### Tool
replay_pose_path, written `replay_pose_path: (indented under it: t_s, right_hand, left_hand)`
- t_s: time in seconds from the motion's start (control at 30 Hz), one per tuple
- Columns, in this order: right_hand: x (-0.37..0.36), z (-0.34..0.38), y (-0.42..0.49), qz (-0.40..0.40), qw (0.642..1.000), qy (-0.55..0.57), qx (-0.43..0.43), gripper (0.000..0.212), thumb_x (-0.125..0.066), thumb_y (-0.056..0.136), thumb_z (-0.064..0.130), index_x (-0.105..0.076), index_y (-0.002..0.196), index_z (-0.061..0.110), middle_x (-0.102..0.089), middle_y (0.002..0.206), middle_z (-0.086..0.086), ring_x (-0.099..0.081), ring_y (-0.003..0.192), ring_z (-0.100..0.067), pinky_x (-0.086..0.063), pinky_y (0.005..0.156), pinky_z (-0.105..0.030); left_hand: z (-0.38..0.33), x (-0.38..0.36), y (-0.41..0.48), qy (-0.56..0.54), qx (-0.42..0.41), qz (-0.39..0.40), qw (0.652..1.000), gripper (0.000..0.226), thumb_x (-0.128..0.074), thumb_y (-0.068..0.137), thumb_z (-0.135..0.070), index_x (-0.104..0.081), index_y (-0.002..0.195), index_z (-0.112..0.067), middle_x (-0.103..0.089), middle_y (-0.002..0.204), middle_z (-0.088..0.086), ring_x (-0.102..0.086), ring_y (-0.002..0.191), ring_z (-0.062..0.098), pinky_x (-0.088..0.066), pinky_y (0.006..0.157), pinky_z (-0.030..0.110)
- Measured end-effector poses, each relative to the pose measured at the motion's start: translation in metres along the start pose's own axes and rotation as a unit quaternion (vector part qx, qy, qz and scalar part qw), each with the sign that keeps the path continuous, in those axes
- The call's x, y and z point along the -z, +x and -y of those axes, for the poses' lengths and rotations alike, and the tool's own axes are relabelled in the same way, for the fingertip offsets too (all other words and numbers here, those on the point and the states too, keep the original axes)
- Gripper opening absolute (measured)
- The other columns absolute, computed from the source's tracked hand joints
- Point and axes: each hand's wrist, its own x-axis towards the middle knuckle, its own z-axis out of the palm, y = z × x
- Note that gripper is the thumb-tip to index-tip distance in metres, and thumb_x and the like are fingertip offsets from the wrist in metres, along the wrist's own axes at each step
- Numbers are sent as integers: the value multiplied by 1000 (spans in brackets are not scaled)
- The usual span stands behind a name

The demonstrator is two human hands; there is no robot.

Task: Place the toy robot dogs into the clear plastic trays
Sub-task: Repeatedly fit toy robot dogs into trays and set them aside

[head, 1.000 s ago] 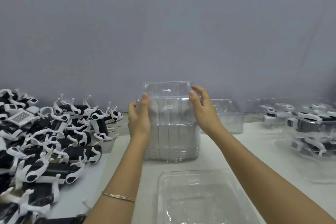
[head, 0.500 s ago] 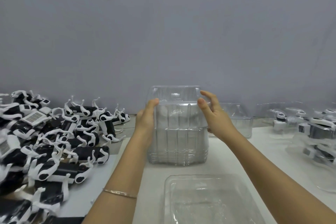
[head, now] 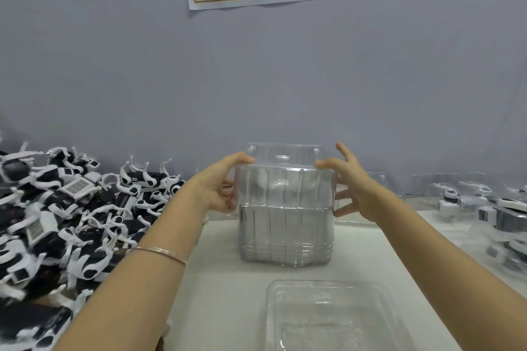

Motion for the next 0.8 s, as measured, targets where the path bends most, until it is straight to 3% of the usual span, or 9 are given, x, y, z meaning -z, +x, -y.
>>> replay_pose_path:
  t_s: [0.07,0.17,0.27,0.3,0.37,0.47,0.6,0.7,0.8]
  right_hand:
    - [-1,5,1,-5,1000,17,-13,66,-63,84,40,-32,143,45,-46,136,-6,-58,103,-33,-53,87,-49]
    - [1,8,3,-43,998,53,-5,56,-60,88,40,-41,141,40,-48,133,-2,-56,107,-30,-50,94,-47]
    - [-1,9,-2,-28,988,147,-22,50,-61,88,47,-49,136,42,-53,122,-2,-58,95,-23,-49,75,-37]
    - [-3,8,-3,-22,983,183,-23,50,-61,88,43,-48,136,43,-51,123,-2,-57,93,-22,-48,69,-34]
    - [-7,5,-1,-44,976,214,-11,53,-59,90,31,-44,138,46,-45,132,-1,-55,104,-24,-46,74,-33]
    - [-8,0,1,-83,971,225,-2,49,-60,88,20,-51,130,43,-48,130,3,-44,126,-29,-43,84,-38]
    - [-4,-19,2,-86,971,221,32,36,-65,86,13,-61,119,28,-61,99,4,-53,112,-26,-49,87,-45]
    - [-10,-20,6,-98,969,222,53,27,-67,85,12,-66,108,25,-62,96,1,-54,92,-20,-41,69,-37]
    - [-13,-20,16,-89,971,219,31,28,-69,83,14,-64,110,19,-59,102,-2,-52,90,-22,-40,67,-35]
  left_hand:
    - [-5,0,-1,8,-33,37,999,63,-88,49,-44,-60,97,-14,-55,77,4,-48,48,15,-37,50,23]
    - [-4,-7,2,34,-64,47,996,82,-81,36,-71,-57,94,-19,-48,75,-2,-41,62,12,-34,59,25]
    - [0,-9,14,-8,-77,97,992,73,-47,66,-90,-56,95,-24,-49,81,1,-47,75,18,-40,73,29]
    - [3,-9,18,-29,-85,110,990,67,-40,79,-84,-60,99,-23,-54,87,3,-52,82,22,-44,81,33]
    - [14,-10,25,-32,-101,98,990,57,-40,91,-69,-67,104,-21,-65,94,5,-60,94,25,-47,86,37]
    - [33,-13,31,-12,-117,55,992,52,-41,91,-66,-70,105,-25,-73,103,0,-66,97,19,-48,73,29]
    - [45,-14,34,-44,-137,56,988,43,-40,96,-57,-69,108,-27,-76,95,-4,-72,78,7,-52,55,21]
    - [46,-12,41,-105,-133,78,982,43,-46,92,-49,-70,107,-17,-73,108,4,-71,90,20,-55,77,32]
    - [35,-6,47,-147,-81,73,983,42,-60,65,-40,-64,95,-11,-54,107,9,-51,95,28,-40,86,39]
